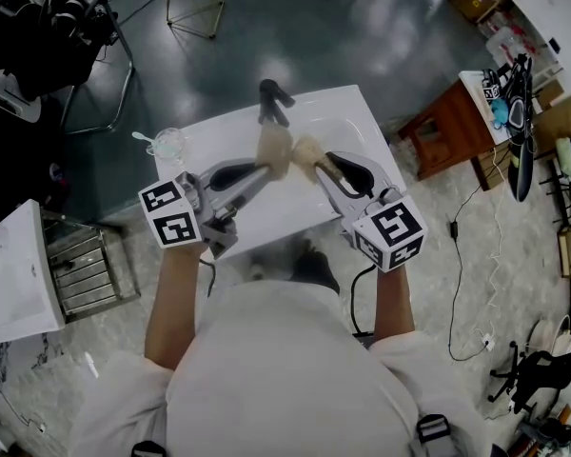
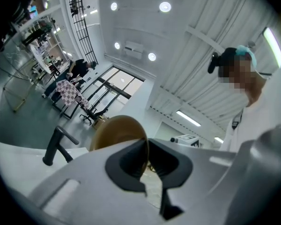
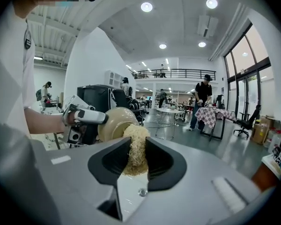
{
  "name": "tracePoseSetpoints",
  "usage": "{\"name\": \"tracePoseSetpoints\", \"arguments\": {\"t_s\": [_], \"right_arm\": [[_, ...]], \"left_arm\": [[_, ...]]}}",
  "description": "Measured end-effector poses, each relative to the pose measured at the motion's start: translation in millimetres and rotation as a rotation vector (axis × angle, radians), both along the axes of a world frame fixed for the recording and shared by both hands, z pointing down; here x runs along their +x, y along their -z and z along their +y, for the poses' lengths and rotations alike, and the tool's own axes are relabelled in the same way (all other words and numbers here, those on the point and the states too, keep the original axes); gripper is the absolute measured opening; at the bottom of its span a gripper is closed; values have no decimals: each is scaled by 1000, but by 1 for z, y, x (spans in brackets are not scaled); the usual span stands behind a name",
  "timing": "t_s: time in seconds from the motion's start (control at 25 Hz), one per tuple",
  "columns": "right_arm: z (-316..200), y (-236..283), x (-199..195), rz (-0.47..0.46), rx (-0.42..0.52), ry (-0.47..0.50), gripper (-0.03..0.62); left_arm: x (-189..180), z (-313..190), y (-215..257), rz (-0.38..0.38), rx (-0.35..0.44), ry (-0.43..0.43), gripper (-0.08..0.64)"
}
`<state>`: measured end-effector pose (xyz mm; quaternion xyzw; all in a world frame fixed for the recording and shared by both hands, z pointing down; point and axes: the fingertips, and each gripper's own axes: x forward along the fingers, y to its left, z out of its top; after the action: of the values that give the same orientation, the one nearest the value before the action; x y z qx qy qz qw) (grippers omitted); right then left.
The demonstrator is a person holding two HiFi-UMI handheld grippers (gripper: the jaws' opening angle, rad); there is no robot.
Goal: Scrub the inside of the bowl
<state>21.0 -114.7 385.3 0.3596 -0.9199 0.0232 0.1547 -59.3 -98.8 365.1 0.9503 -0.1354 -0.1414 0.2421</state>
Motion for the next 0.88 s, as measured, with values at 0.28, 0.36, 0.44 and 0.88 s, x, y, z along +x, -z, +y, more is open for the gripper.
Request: {"name": "tracePoseSetpoints", "arguments": {"t_s": [0.28, 0.36, 0.44, 0.88], "right_arm": [[-1, 25, 13, -9, 92, -106, 98], [-4, 31, 17, -2, 110, -135, 98], [-5, 38, 23, 4, 130, -163, 98], [-1, 59, 50, -22, 166, -290, 97]], "left_arm": [[2, -13, -11, -317, 144, 197, 16], [-4, -21, -9, -381, 166, 277, 15], [-12, -29, -3, -419, 188, 354, 15], [-39, -35, 20, -653, 368, 555, 17]]}}
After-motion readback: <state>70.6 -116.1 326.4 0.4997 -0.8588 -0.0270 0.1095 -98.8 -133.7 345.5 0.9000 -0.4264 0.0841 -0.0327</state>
